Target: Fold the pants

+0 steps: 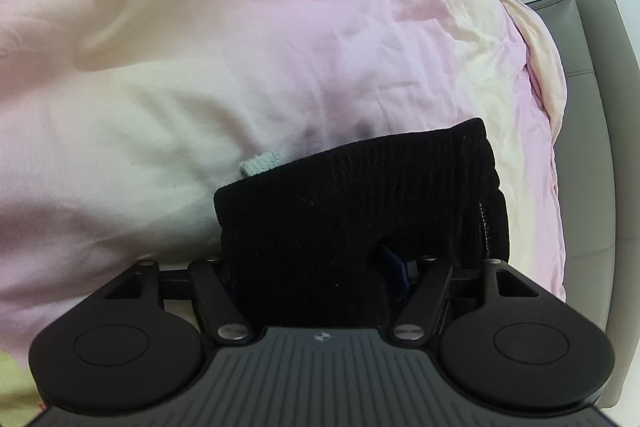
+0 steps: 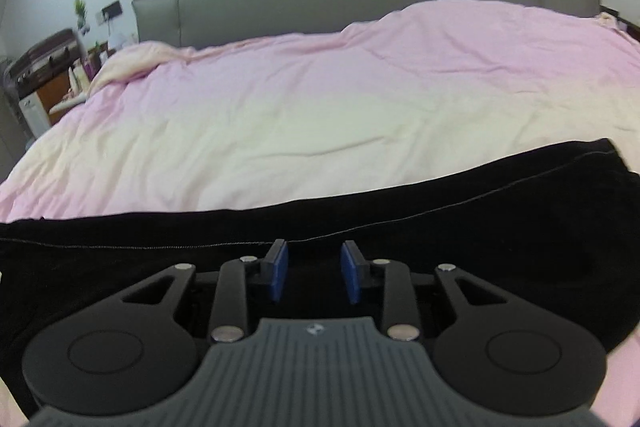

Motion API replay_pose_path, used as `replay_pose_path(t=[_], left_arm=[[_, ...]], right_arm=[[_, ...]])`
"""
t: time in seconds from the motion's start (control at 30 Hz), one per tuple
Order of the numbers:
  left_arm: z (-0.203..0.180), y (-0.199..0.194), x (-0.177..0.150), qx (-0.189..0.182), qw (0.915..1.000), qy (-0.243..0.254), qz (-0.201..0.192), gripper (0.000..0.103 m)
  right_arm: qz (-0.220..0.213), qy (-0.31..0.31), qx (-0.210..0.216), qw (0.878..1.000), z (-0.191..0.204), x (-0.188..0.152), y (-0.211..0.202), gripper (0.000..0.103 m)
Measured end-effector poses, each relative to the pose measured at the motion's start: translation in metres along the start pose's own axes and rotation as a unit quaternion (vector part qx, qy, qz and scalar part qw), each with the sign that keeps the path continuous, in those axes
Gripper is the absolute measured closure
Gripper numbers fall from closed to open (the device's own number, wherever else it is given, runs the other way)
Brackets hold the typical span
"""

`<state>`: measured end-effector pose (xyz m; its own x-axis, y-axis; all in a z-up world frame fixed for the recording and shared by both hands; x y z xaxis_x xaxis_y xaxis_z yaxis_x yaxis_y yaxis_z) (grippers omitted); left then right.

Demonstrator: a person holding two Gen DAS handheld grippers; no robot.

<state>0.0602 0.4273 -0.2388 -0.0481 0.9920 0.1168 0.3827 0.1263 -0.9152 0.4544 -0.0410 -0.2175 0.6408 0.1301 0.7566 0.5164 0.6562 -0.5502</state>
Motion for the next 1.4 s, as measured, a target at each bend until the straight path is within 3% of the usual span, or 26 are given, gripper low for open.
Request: replay_pose_path(t=[0.03,0.13,0.27,0.37,0.47,0.53,0.63,0.7,0.83,0.93,1.0,1.1,1.23,1.3,1.4], left_arm=[[-0.001,-0.001,0.0,0.002,1.0,0.004,-0.002,0.028],[-0.001,-0.01,-0.001,0.011,0.9998,0.013,-0.005,0.028],[0.004,-0.041,0.003,0.041,0.9975,0.038,-0.043,0.028],[0.006,-0.079,0.004,0.066,0.9909,0.048,-0.107,0.027],[-0.009,-0.119,-0.008,0.054,0.9809,0.077,-0.171,0.022],[-0.034,-0.135,-0.029,0.039,0.9736,0.119,-0.19,0.02],[-0.078,-0.137,-0.079,0.008,0.9625,0.211,-0.17,0.019],[-0.103,-0.13,-0.123,-0.008,0.9495,0.277,-0.147,0.019],[-0.126,-0.113,-0.207,-0.023,0.9231,0.364,-0.122,0.019],[-0.129,-0.096,-0.256,-0.026,0.9104,0.403,-0.088,0.019],[-0.128,-0.087,-0.278,-0.024,0.9046,0.419,-0.074,0.02],[-0.124,-0.081,-0.296,-0.02,0.9043,0.421,-0.069,0.021],[-0.121,-0.078,-0.303,-0.021,0.9098,0.41,-0.063,0.021],[-0.12,-0.077,-0.305,-0.019,0.9087,0.412,-0.063,0.021],[-0.118,-0.076,-0.308,-0.021,0.9072,0.417,-0.053,0.022]], right_arm=[[-0.022,0.019,-0.01,1.0,-0.01,0.001,-0.022,0.065],[-0.071,0.108,-0.057,0.99,-0.056,0.003,-0.083,0.063],[-0.132,0.196,-0.12,0.964,-0.12,-0.006,-0.14,0.06],[-0.165,0.236,-0.13,0.949,-0.154,-0.01,-0.153,0.059],[-0.176,0.254,-0.137,0.941,-0.181,-0.011,-0.146,0.059],[-0.184,0.27,-0.139,0.935,-0.202,-0.012,-0.136,0.059],[-0.198,0.308,-0.135,0.921,-0.234,-0.016,-0.116,0.059],[-0.201,0.336,-0.131,0.911,-0.253,-0.021,-0.103,0.059],[-0.208,0.349,-0.089,0.909,-0.273,-0.027,-0.081,0.062],[-0.207,0.361,-0.048,0.908,-0.283,-0.03,-0.068,0.098],[-0.245,0.365,-0.042,0.897,-0.285,-0.028,-0.079,0.1],[-0.312,0.362,-0.028,0.878,-0.281,-0.011,-0.11,0.1],[-0.346,0.406,-0.041,0.845,-0.279,-0.015,-0.137,0.1],[-0.319,0.421,-0.061,0.847,-0.283,-0.028,-0.132,0.1],[-0.231,0.43,-0.108,0.866,-0.299,-0.054,-0.109,0.097]])
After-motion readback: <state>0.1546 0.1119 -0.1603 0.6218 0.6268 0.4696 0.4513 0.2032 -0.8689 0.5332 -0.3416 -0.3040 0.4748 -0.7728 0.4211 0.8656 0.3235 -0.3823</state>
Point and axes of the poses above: each gripper's, at about its wrist camera, not at the fingertips, and y roughly the way its jaws point, z to its left, x to its top, the point moved 6 cm from there along y, roughly the way its jaws point, and after that the axes turned 15 degrees about x, right-handed, at the moved point
